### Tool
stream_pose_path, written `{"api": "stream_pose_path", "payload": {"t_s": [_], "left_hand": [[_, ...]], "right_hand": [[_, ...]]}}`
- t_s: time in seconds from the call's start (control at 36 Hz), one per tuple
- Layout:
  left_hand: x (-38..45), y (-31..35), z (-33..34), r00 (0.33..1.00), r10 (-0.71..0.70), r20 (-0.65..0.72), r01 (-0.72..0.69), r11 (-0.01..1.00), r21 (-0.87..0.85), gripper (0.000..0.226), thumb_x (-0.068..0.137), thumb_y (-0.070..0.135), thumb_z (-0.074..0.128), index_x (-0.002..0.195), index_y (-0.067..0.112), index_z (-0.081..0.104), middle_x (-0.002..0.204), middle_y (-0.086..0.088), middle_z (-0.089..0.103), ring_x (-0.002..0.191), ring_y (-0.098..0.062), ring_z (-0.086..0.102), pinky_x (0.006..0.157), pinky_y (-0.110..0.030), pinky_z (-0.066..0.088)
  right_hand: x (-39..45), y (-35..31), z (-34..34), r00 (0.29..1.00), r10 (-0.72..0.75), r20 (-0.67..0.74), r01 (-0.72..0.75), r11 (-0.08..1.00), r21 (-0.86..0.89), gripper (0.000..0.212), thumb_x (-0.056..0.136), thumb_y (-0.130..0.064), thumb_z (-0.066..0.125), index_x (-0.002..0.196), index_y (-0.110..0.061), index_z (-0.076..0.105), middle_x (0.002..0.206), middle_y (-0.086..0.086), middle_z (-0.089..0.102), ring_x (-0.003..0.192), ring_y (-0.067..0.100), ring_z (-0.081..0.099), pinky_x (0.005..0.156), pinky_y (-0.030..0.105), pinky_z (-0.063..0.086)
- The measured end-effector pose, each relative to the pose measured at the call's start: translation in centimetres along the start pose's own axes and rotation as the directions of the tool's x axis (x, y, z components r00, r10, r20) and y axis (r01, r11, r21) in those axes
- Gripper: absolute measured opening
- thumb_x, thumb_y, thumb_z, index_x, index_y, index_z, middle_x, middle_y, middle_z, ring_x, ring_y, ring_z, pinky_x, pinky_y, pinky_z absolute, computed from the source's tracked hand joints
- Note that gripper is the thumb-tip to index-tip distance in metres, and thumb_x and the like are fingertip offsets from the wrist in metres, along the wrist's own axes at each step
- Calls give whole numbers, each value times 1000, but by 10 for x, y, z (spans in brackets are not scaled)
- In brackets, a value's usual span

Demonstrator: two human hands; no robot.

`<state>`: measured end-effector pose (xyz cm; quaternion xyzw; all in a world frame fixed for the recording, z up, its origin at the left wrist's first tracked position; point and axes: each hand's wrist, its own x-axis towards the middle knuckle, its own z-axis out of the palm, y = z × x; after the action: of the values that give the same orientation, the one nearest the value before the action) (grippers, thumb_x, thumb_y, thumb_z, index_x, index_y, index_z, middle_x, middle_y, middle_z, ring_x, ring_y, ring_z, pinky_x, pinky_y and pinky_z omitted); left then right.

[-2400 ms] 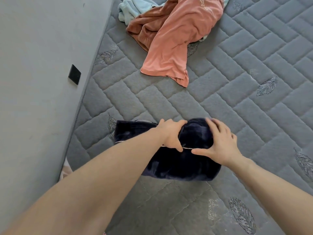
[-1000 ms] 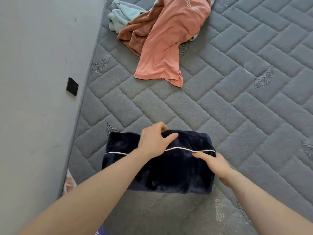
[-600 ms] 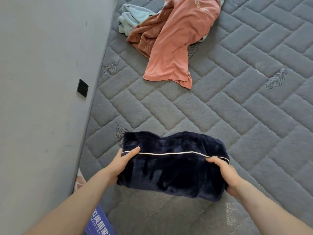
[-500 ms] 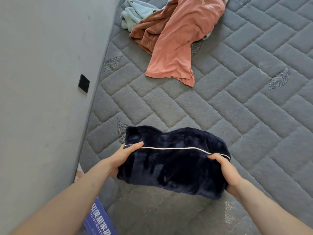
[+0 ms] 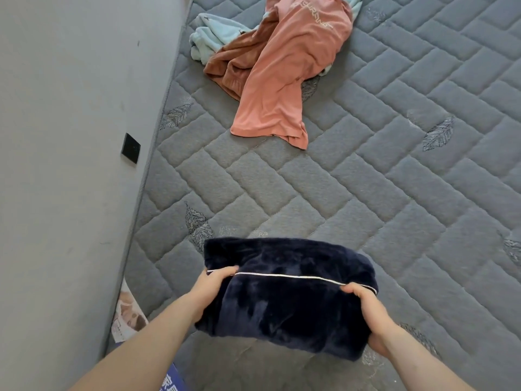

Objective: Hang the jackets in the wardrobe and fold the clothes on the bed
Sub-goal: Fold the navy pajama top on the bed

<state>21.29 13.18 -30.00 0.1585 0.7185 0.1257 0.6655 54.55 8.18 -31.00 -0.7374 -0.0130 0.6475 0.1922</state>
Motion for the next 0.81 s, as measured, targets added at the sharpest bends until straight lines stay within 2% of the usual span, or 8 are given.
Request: {"api": "stream_pose_path", "payload": {"t_s": [0.08,0.14,0.25,0.39,0.47,0.56,0.69,0.81], "left_hand": [[-16,2,-2,997,-25,74,30,998,-60,72,72,56,84,131,22,63,116,-14,74,104,-35,73,95,-45,56],[-27,1,-4,994,-29,104,37,996,-76,82,71,58,86,137,22,55,122,-14,72,109,-36,71,98,-49,54],[-61,3,-2,981,83,177,-81,997,-20,62,73,35,87,128,20,61,112,-9,76,101,-27,74,75,-35,62],[-114,7,10,968,199,151,-218,969,119,50,73,16,89,120,12,70,112,-12,76,105,-28,73,93,-44,58],[-159,11,19,965,242,105,-257,953,163,36,78,11,85,113,15,75,106,-6,78,102,-25,74,92,-42,58],[-207,17,25,958,269,101,-284,940,191,37,73,20,89,108,24,76,102,2,79,96,-17,75,82,-34,58],[-284,28,37,925,342,164,-374,895,243,60,57,41,90,113,26,73,105,8,78,98,-11,74,83,-33,56],[-336,40,54,883,382,274,-445,866,227,59,57,47,90,112,34,73,107,10,77,98,-10,74,85,-35,56]], "right_hand": [[-5,-4,-3,1000,-8,1,8,1000,-8,51,65,-38,82,111,-18,72,95,7,80,97,32,73,86,43,57],[-11,-5,-5,1000,-24,0,24,1000,-14,52,66,-39,82,113,-18,72,99,8,79,96,32,73,85,43,57],[-34,-3,-15,998,-53,-29,52,998,-22,48,67,-38,82,109,-19,72,98,8,78,93,32,73,75,40,56],[-95,-1,-39,994,-99,-44,98,995,-23,49,70,-35,81,113,-18,67,106,9,74,93,31,72,67,37,55],[-148,2,-58,989,-134,-65,134,991,7,45,73,-32,79,115,-19,68,107,9,75,97,31,71,81,44,58],[-207,8,-79,984,-155,-83,160,986,49,44,76,-31,78,117,-19,68,108,10,75,100,32,71,92,49,57],[-300,25,-113,977,-177,-117,192,972,135,40,78,-31,77,115,-20,70,104,9,78,97,31,73,78,42,60],[-365,46,-137,970,-186,-154,215,956,200,44,75,-36,77,116,-22,70,101,6,79,97,30,75,83,43,60]]}}
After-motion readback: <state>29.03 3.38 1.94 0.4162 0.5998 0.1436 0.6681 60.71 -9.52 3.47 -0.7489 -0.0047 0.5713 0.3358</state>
